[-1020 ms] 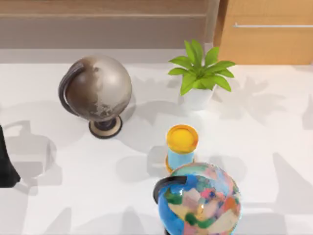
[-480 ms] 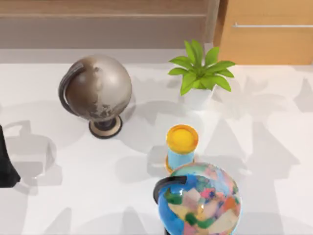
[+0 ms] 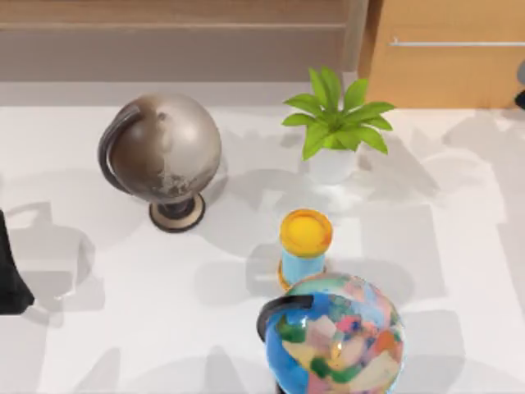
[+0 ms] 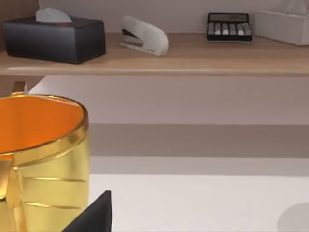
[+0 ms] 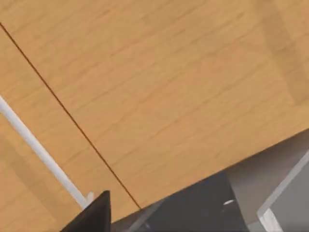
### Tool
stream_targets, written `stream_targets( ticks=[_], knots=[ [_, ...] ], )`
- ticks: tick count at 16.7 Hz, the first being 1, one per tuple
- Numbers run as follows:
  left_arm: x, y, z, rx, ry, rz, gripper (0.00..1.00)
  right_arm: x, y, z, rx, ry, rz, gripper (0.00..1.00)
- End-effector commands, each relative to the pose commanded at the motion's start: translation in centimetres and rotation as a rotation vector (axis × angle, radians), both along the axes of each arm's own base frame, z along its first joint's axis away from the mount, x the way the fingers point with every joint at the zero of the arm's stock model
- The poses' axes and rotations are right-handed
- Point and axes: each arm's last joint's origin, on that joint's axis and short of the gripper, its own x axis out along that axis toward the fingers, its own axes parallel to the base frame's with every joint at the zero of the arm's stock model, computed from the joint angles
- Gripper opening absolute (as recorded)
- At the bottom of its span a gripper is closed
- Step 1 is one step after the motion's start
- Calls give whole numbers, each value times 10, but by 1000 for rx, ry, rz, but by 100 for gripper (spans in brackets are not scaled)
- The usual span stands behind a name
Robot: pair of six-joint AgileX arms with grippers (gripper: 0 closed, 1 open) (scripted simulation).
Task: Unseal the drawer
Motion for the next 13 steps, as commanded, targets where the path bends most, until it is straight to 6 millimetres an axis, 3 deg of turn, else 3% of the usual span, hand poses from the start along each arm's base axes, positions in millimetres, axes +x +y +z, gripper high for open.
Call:
stream_targets(
  ticks=[3, 7, 10, 13],
  knots=[
    [0, 0, 0, 0, 0, 0, 100, 25, 27, -32, -221, 10, 4, 100],
    [0, 0, 0, 0, 0, 0, 100, 42, 58, -68, -444, 11, 9, 100],
    [0, 0, 0, 0, 0, 0, 100, 47, 73, -81, -528, 4, 13, 100],
    [0, 0, 0, 0, 0, 0, 100, 48, 74, -82, -537, 2, 14, 100]
  ],
)
